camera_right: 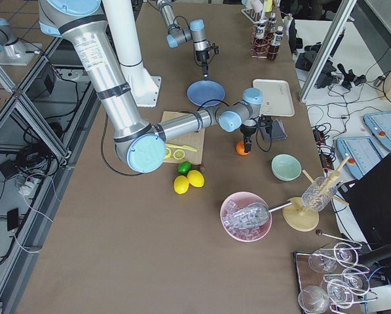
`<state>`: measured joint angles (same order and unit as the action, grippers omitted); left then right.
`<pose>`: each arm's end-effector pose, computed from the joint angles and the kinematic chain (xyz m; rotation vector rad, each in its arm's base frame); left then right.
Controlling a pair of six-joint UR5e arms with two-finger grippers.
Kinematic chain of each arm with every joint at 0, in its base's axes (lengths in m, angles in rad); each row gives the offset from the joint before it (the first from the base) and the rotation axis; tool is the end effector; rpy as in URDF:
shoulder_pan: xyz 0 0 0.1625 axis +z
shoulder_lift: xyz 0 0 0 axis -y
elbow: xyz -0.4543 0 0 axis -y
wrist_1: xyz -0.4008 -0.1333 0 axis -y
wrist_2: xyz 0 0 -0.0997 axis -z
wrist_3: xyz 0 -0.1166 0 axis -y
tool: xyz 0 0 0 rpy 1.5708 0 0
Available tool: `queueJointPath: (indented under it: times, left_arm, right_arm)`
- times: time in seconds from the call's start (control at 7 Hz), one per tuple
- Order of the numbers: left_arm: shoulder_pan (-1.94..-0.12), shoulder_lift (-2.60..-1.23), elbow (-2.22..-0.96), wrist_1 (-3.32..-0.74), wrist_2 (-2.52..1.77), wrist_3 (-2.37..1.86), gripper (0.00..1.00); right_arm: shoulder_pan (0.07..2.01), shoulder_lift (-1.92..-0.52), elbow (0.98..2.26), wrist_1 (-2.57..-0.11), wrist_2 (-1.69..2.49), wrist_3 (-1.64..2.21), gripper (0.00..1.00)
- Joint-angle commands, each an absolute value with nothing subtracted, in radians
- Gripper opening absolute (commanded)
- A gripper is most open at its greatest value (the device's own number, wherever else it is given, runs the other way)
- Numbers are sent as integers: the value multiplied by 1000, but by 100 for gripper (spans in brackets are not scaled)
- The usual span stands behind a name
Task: Pick orange to plate
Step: 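Grasp the orange with the right gripper while the left arm withdraws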
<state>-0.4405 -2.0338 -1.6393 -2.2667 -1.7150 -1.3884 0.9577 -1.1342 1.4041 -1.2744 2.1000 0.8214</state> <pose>0.5750 -0.3999 0.3108 0.2560 1.2054 -0.1361 -0.3514 -0.6289 0.4988 0.0782 -0.7507 0.0485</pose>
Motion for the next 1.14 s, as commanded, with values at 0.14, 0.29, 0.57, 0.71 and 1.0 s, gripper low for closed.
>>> queueJointPath:
  times: [0.14, 0.29, 0.57, 0.71, 1.0]
  left_arm:
    - [-443, -2033, -1646, -2266, -1715, -1388, 98]
    - [-448, -2033, -1646, -2267, -1715, -1388, 98]
    - [-489, -1987, -1679, -2269, -1733, -1320, 98]
    - [-524, -1929, -1737, -2266, -1765, -1286, 98]
    - [-804, -1812, -1750, -2266, -2072, -1124, 98]
  right_arm:
    - [942, -1135, 1393, -1266, 2098, 824, 99]
    - [936, -1132, 1385, -1264, 2097, 827, 98]
    - [919, -1137, 1384, -1258, 2050, 831, 79]
    - [914, -1144, 1382, -1246, 2042, 834, 58]
    - [913, -1146, 1384, -1244, 2043, 844, 0]
